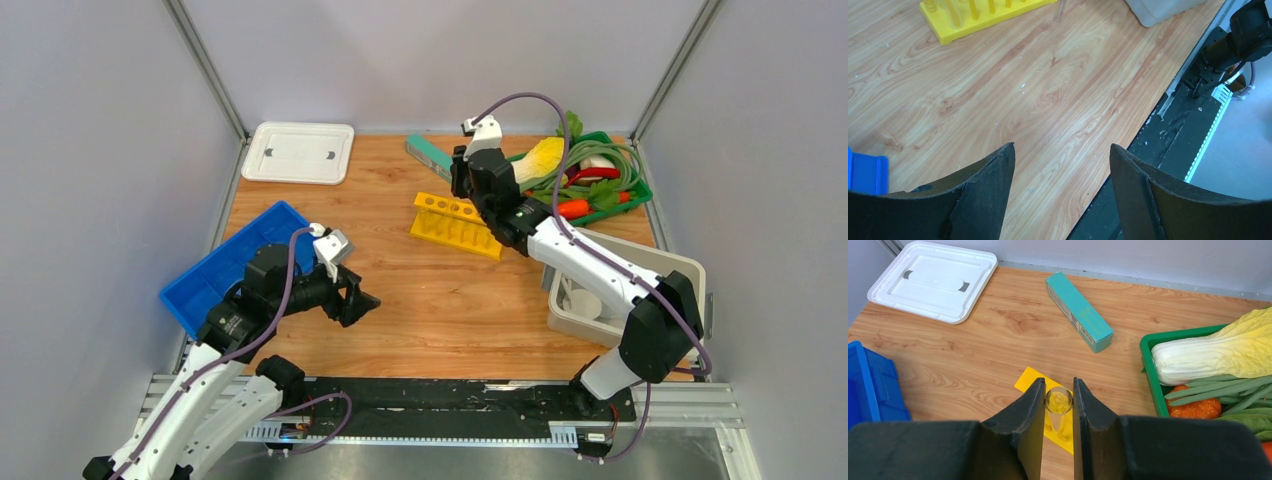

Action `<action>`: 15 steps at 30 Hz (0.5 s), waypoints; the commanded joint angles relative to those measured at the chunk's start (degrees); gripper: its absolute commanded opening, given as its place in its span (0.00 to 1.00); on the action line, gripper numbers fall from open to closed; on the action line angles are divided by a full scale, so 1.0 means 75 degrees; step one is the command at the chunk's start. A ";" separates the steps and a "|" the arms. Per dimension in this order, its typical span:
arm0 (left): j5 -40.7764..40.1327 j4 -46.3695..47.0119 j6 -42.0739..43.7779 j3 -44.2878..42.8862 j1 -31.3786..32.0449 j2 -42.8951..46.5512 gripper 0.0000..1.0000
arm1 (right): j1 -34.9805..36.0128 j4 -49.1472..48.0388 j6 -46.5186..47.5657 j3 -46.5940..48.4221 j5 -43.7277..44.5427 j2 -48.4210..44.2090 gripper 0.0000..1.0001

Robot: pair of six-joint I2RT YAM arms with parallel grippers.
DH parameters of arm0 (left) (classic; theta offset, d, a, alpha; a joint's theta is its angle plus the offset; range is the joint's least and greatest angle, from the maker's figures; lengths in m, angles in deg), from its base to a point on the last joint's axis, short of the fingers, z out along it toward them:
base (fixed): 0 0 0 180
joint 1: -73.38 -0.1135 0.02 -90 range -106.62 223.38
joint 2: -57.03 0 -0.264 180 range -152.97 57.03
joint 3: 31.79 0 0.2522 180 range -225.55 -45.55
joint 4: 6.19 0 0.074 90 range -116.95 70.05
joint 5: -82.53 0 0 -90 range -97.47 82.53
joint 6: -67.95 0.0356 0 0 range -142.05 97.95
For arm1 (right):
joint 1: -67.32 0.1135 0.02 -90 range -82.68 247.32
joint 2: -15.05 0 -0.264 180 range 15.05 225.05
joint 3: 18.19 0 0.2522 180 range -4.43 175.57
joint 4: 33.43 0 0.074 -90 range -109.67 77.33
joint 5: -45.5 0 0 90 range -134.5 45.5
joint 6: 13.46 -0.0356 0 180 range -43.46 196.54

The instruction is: Organize the chemistry lab equipment

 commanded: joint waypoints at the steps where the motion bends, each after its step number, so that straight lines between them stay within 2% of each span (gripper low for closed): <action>1: -0.0041 0.0058 0.0156 -0.0087 0.0019 -0.0022 0.77 | 0.0047 -0.0054 -0.0121 -0.0098 -0.0038 -0.0385 0.21; 15: -0.0088 0.0059 0.0168 -0.0076 0.0008 -0.0011 0.77 | 0.0059 -0.0066 -0.0132 -0.0309 -0.0132 -0.0256 0.21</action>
